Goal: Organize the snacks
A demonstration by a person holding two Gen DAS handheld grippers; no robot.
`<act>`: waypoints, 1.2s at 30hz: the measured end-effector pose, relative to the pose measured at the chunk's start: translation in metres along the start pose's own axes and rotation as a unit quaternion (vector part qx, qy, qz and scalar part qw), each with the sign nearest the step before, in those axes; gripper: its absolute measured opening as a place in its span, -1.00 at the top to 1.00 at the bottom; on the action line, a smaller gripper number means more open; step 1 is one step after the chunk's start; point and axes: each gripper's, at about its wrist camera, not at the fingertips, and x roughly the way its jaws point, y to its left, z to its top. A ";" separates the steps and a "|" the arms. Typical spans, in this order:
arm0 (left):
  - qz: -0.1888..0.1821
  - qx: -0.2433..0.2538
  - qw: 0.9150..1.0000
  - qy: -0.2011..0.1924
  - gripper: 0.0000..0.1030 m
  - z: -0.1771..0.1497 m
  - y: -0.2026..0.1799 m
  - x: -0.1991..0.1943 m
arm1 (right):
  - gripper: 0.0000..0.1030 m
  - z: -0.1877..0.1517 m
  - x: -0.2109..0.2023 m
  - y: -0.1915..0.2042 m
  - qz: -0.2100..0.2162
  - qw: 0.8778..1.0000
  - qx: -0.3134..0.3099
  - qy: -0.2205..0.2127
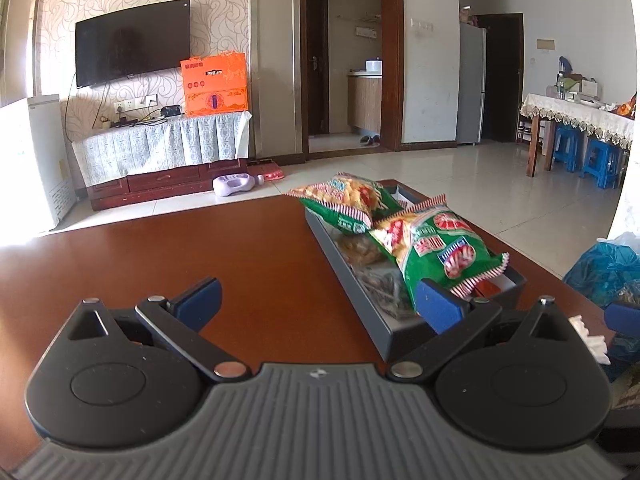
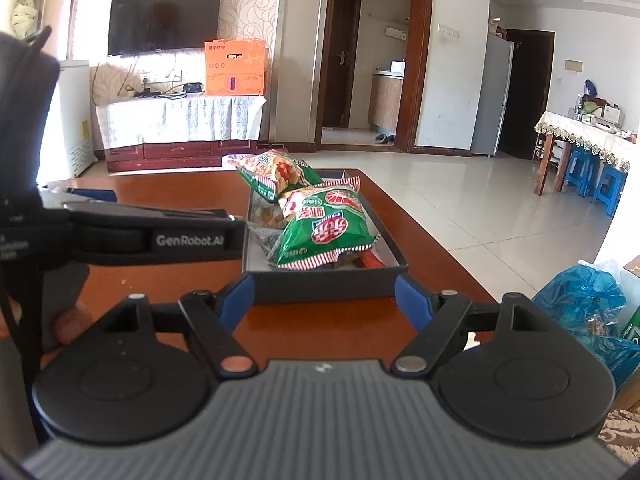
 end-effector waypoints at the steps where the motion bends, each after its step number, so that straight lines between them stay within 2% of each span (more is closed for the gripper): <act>1: 0.004 -0.001 1.000 0.001 -1.00 -0.002 -0.001 -0.003 | -0.54 -0.002 -0.002 0.001 0.001 1.000 0.000 0.001; 8: 0.006 -0.011 1.000 0.028 -1.00 -0.014 0.004 -0.012 | -0.55 -0.012 -0.003 0.004 0.004 1.000 -0.005 -0.001; 16: 0.005 -0.009 0.999 0.033 -1.00 -0.019 0.008 -0.013 | -0.60 -0.012 0.001 -0.011 0.012 0.999 0.045 0.013; 36: 0.006 -0.003 1.000 0.030 -1.00 -0.021 0.006 -0.010 | -0.60 -0.014 0.005 -0.008 0.015 0.999 0.032 0.022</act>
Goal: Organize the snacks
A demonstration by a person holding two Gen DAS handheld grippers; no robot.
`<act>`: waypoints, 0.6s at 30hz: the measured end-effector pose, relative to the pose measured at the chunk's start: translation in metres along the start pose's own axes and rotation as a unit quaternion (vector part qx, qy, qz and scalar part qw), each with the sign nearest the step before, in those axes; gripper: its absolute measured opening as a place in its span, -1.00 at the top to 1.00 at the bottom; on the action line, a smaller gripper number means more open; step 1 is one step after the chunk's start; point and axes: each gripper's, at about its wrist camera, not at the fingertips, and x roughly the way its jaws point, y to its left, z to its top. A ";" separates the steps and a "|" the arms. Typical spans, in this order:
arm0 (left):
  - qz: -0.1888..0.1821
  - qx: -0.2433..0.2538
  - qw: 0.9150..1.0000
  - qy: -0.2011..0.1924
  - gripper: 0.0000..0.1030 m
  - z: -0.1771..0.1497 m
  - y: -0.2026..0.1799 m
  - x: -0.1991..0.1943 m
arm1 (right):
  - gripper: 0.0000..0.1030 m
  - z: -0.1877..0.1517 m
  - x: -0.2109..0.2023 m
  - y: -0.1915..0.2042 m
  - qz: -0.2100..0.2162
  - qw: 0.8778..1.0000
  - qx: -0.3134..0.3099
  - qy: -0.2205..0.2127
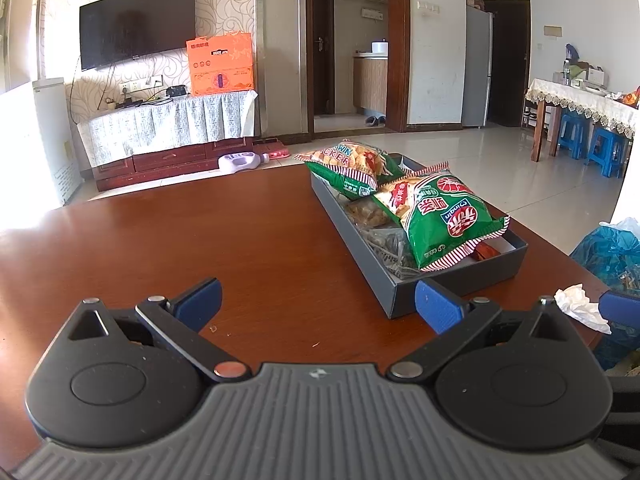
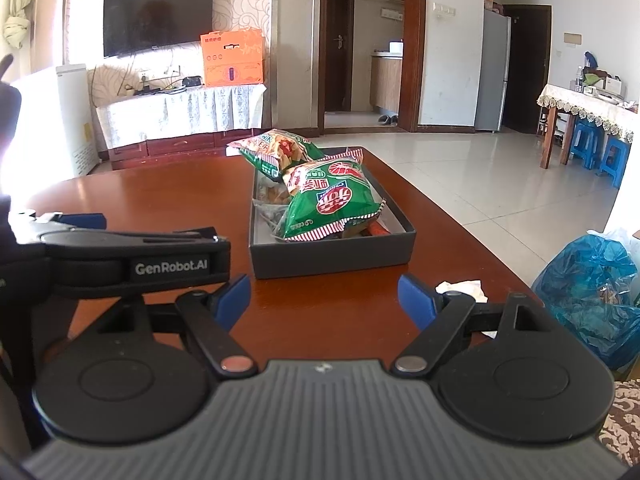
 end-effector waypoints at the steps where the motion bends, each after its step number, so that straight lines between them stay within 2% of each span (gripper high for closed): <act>1: 0.000 0.000 1.000 0.000 -1.00 0.000 0.000 0.001 | -0.60 0.000 0.000 0.000 0.000 1.000 0.000 0.000; 18: -0.001 0.001 1.000 0.005 -1.00 -0.003 0.000 0.004 | -0.61 0.000 0.000 0.001 0.002 1.000 -0.003 0.001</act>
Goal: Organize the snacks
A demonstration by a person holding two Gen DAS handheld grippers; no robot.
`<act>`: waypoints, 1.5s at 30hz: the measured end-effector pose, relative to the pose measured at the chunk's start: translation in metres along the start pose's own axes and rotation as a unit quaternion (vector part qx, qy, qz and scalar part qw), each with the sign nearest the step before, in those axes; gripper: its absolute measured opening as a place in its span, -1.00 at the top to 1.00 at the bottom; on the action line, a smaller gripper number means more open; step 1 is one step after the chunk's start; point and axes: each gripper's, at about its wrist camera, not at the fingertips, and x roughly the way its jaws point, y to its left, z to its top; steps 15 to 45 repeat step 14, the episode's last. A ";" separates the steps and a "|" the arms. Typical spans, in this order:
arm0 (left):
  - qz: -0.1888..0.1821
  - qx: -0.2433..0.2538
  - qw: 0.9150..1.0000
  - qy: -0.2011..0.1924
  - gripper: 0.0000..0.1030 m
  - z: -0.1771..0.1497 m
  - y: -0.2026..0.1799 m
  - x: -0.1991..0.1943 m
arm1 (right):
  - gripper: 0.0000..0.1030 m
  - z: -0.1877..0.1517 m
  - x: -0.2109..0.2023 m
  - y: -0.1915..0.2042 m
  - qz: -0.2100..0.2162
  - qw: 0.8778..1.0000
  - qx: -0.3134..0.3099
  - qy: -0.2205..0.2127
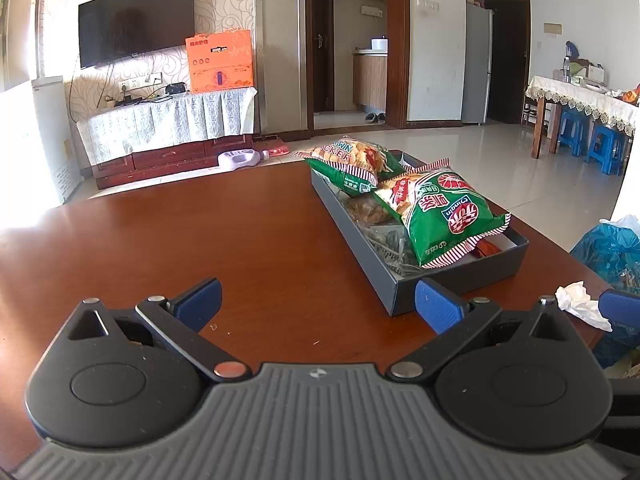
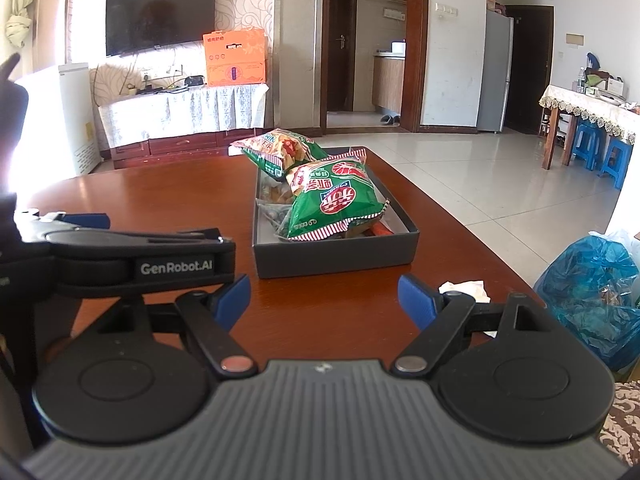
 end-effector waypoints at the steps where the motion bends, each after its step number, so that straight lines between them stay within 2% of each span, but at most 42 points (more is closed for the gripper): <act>1: -0.001 -0.001 1.000 0.001 -1.00 0.000 0.000 0.000 | -0.61 0.000 0.000 0.000 0.000 1.000 0.000 0.000; 14: -0.004 -0.017 1.000 -0.002 -0.99 0.000 0.003 0.001 | -0.61 0.000 -0.002 -0.002 0.001 1.000 0.002 -0.002; 45: -0.004 -0.017 1.000 -0.002 -0.99 0.000 0.003 0.001 | -0.61 0.000 -0.002 -0.002 0.001 1.000 0.002 -0.002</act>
